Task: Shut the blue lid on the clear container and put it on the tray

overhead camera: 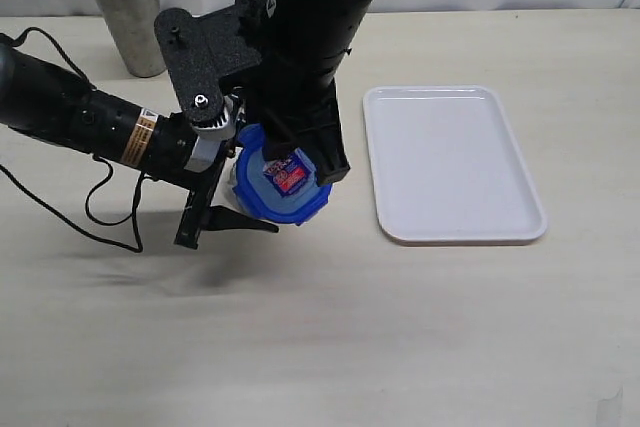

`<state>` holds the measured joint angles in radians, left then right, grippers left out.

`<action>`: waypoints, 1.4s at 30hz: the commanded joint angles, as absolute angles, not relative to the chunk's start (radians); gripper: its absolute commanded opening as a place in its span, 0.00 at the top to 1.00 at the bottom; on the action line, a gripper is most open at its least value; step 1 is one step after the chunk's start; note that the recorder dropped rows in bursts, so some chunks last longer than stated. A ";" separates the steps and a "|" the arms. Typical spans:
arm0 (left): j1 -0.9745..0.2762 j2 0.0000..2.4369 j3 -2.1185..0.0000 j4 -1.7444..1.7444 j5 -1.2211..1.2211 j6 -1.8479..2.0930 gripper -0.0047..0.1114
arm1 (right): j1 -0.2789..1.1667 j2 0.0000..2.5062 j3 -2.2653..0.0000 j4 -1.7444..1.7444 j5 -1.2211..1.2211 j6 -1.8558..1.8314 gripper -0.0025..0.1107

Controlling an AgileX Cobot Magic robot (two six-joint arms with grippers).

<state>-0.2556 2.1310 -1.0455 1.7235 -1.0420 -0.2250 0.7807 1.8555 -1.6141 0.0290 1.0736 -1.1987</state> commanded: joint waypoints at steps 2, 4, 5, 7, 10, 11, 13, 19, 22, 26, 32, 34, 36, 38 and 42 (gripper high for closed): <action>-0.260 2.121 -1.048 1.705 -1.053 -0.225 0.96 | 0.782 1.888 -1.611 0.021 1.088 -1.228 0.62; -0.260 2.121 -1.048 1.690 -1.058 -0.225 0.96 | 0.782 1.901 -1.611 0.038 1.092 -1.242 0.62; -0.260 2.121 -1.048 1.686 -1.066 -0.225 0.96 | 0.782 1.905 -1.611 0.049 1.094 -1.250 0.62; -0.260 2.121 -1.048 1.674 -1.101 -0.225 0.96 | 0.782 1.916 -1.611 0.071 1.094 -1.267 0.62; -0.257 2.121 -1.048 1.646 -1.166 -0.223 0.96 | 0.796 1.920 -1.611 0.059 1.082 -1.264 0.62; -0.257 2.121 -1.048 1.641 -1.168 -0.221 0.96 | 0.804 1.920 -1.611 0.059 1.074 -1.264 0.63; -0.257 2.121 -1.048 1.636 -1.168 -0.221 0.96 | 0.813 1.923 -1.611 0.063 1.072 -1.264 0.64; -0.257 2.121 -1.048 1.637 -1.202 -0.221 0.96 | 0.817 1.947 -1.611 0.064 1.107 -1.266 0.66; -0.257 2.121 -1.048 1.630 -1.215 -0.221 0.96 | 0.820 1.954 -1.611 0.064 1.101 -1.266 0.66; -0.257 2.121 -1.048 1.626 -1.213 -0.221 0.96 | 0.845 1.955 -1.611 0.019 1.096 -1.266 0.73; -0.257 2.121 -1.048 1.627 -1.219 -0.221 0.96 | 0.853 1.956 -1.611 0.014 1.094 -1.262 0.77; -0.257 2.121 -1.048 1.627 -1.221 -0.221 0.96 | 0.853 1.956 -1.611 0.014 1.094 -1.262 0.77; -0.257 2.121 -1.048 1.627 -1.221 -0.221 0.96 | 0.853 1.956 -1.611 0.014 1.094 -1.262 0.78; -0.257 2.121 -1.048 1.627 -1.221 -0.221 0.96 | 0.853 1.956 -1.611 0.011 1.098 -1.264 0.82; -0.257 2.121 -1.048 1.627 -1.221 -0.221 0.96 | 0.853 1.957 -1.611 0.010 1.102 -1.267 0.90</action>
